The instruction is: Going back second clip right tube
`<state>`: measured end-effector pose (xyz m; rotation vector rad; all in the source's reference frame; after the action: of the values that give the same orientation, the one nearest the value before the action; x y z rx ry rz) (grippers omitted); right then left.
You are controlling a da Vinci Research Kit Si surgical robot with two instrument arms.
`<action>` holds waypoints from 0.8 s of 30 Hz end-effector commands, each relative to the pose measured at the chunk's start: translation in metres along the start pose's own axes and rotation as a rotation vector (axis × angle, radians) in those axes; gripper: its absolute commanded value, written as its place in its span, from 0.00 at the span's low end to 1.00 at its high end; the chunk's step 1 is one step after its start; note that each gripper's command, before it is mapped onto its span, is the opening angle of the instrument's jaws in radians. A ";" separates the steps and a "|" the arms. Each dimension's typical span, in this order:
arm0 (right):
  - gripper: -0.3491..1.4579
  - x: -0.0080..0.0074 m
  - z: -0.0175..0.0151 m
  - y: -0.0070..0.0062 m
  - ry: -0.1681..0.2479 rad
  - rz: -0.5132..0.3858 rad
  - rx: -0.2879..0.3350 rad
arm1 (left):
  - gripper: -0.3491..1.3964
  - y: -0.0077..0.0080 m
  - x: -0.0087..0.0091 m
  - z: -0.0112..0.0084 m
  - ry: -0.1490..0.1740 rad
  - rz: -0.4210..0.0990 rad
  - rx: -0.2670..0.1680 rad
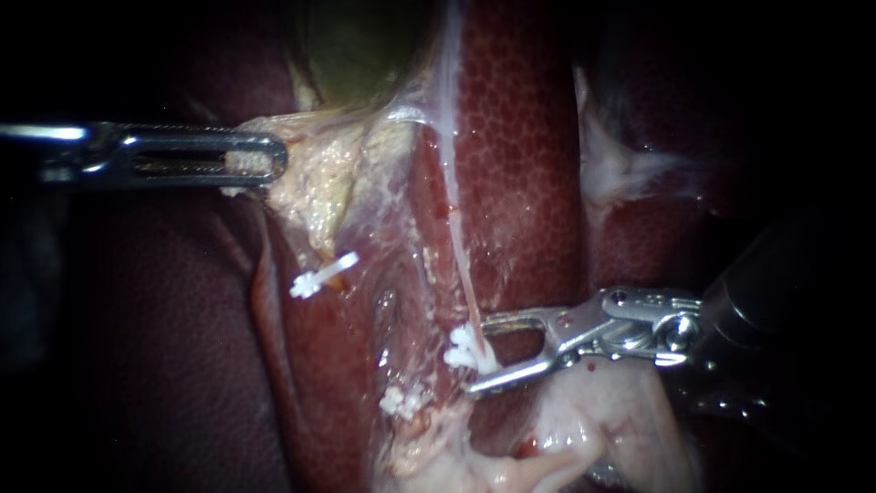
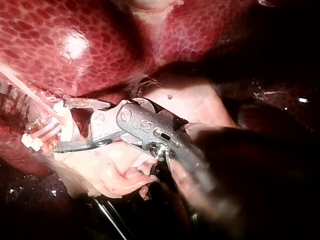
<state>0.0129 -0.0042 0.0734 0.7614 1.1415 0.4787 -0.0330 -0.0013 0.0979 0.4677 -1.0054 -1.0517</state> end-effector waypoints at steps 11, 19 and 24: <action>0.52 -0.0014 0.0043 -0.0012 -0.014 0.036 0.040 | 0.03 0.0000 0.0000 0.0000 0.000 0.000 0.000; 0.52 -0.0026 0.0060 -0.0016 -0.024 0.047 0.062 | 0.03 0.0000 0.0000 0.0000 0.000 0.000 0.000; 0.52 -0.0030 0.0062 -0.0016 -0.028 0.049 0.069 | 0.03 0.0000 0.0000 0.0000 0.000 0.000 0.000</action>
<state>0.0176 -0.0091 0.0755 0.8559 1.1202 0.4711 -0.0330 -0.0012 0.0978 0.4680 -1.0057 -1.0514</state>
